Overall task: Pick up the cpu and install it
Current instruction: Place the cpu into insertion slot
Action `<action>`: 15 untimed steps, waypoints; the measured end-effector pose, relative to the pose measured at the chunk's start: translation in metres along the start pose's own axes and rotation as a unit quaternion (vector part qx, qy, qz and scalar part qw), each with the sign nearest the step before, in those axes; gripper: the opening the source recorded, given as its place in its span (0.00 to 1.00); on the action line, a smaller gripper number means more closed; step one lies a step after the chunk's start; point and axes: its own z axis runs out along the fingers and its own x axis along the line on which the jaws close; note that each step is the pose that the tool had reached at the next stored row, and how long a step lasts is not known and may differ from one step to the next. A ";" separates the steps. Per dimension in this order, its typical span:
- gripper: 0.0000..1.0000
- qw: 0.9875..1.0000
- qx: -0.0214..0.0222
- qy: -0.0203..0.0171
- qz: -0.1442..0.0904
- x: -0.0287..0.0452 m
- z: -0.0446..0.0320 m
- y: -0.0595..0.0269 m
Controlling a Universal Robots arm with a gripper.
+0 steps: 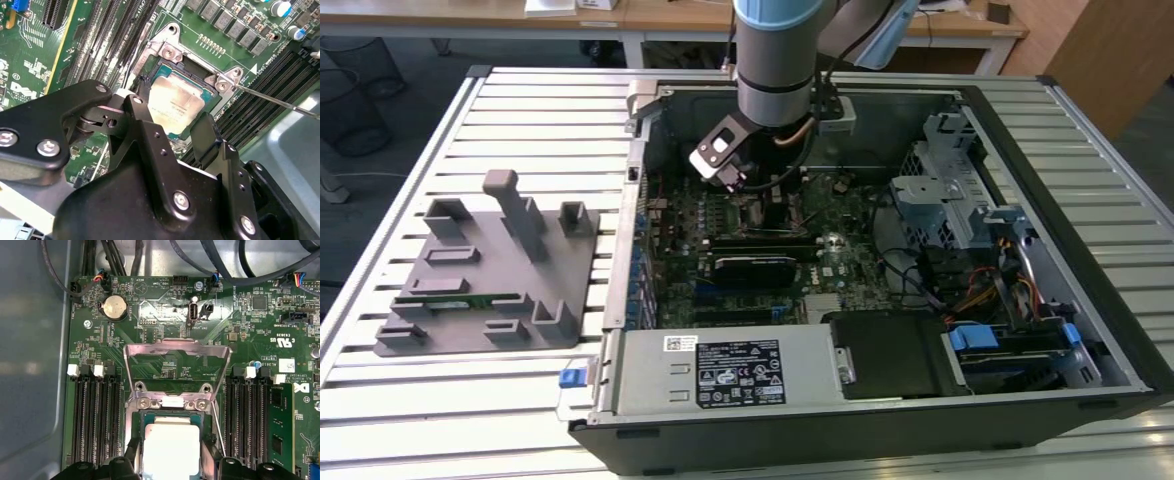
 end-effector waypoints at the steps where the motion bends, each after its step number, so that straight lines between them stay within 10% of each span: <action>1: 0.60 1.000 0.000 0.001 0.000 0.0001 0.0003 0.0000; 15: 0.60 1.000 0.000 0.005 0.001 0.0002 0.0024 -0.0001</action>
